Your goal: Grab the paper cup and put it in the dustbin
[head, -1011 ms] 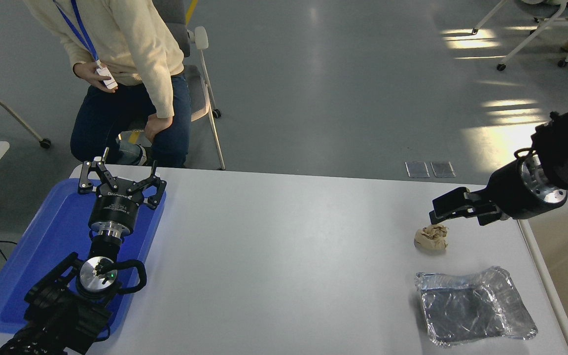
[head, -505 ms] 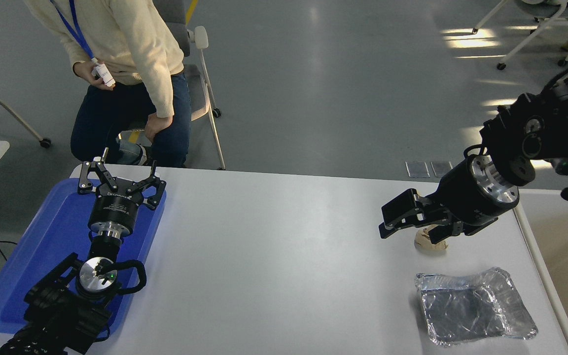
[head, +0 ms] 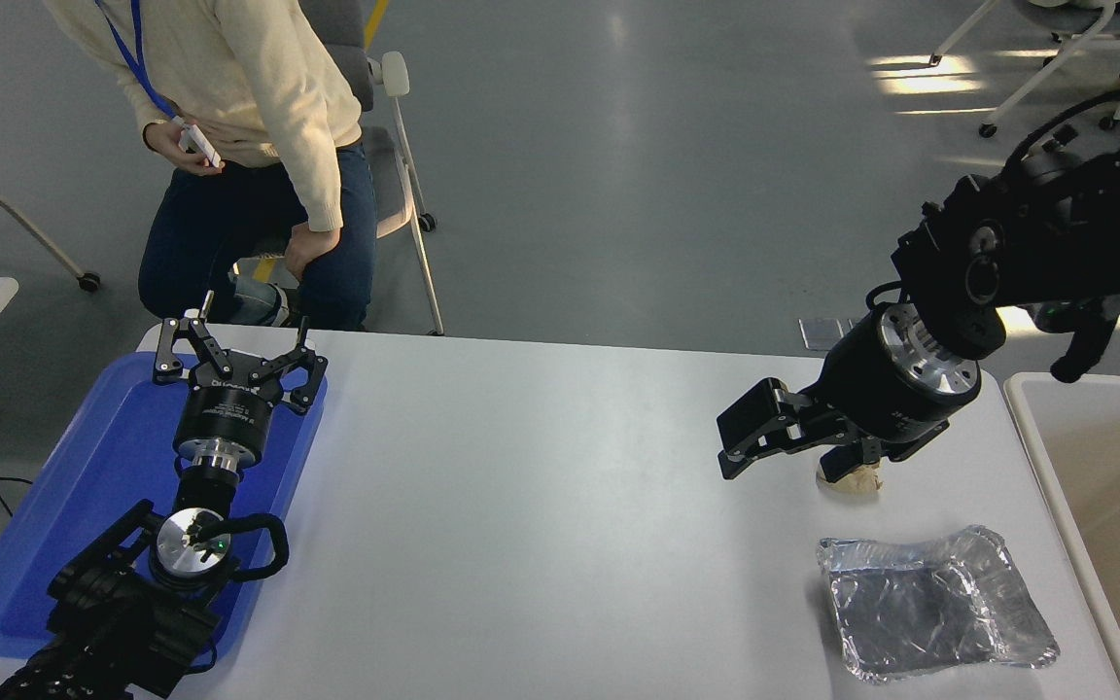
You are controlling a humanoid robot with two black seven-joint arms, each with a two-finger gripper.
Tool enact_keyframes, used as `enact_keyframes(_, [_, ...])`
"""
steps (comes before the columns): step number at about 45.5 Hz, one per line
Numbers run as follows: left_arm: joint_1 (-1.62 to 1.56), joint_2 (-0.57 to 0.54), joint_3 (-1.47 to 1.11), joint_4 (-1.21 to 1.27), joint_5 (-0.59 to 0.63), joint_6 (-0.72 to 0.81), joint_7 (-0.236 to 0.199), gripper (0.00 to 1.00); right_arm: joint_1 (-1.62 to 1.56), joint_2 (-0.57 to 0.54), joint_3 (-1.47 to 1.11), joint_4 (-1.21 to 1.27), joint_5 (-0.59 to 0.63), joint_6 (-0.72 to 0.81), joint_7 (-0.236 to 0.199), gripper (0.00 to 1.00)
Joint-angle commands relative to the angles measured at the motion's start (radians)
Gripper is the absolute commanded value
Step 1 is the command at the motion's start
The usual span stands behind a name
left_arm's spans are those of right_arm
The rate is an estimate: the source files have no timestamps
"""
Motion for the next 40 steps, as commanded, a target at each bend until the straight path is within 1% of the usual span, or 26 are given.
enact_keyframes(1, [0.000, 0.000, 0.000, 0.000, 0.001, -0.002, 0.001, 1.00, -0.003, 0.026, -0.099, -0.009, -0.041, -0.001, -0.001, 1.00])
enact_keyframes(6, [0.000, 0.000, 0.000, 0.000, 0.001, 0.000, 0.001, 1.00, 0.008, 0.023, -0.127, -0.009, -0.075, -0.001, -0.001, 1.00])
enact_keyframes(12, [0.000, 0.000, 0.000, 0.000, 0.001, 0.000, 0.001, 1.00, 0.037, 0.018, -0.118, -0.003, -0.056, -0.001, 0.000, 1.00])
enact_keyframes(17, [0.000, 0.000, 0.000, 0.000, 0.001, 0.000, 0.001, 1.00, 0.038, -0.009, -0.130, -0.002, -0.056, 0.000, 0.000, 1.00])
enact_keyframes(28, [0.000, 0.000, 0.000, 0.000, 0.001, 0.000, 0.001, 1.00, 0.038, -0.005, -0.132, 0.001, -0.025, 0.000, 0.000, 1.00])
enact_keyframes(40, [0.000, 0.000, 0.000, 0.000, -0.001, 0.000, 0.001, 1.00, 0.037, -0.009, -0.133, 0.001, -0.019, 0.002, 0.002, 1.00])
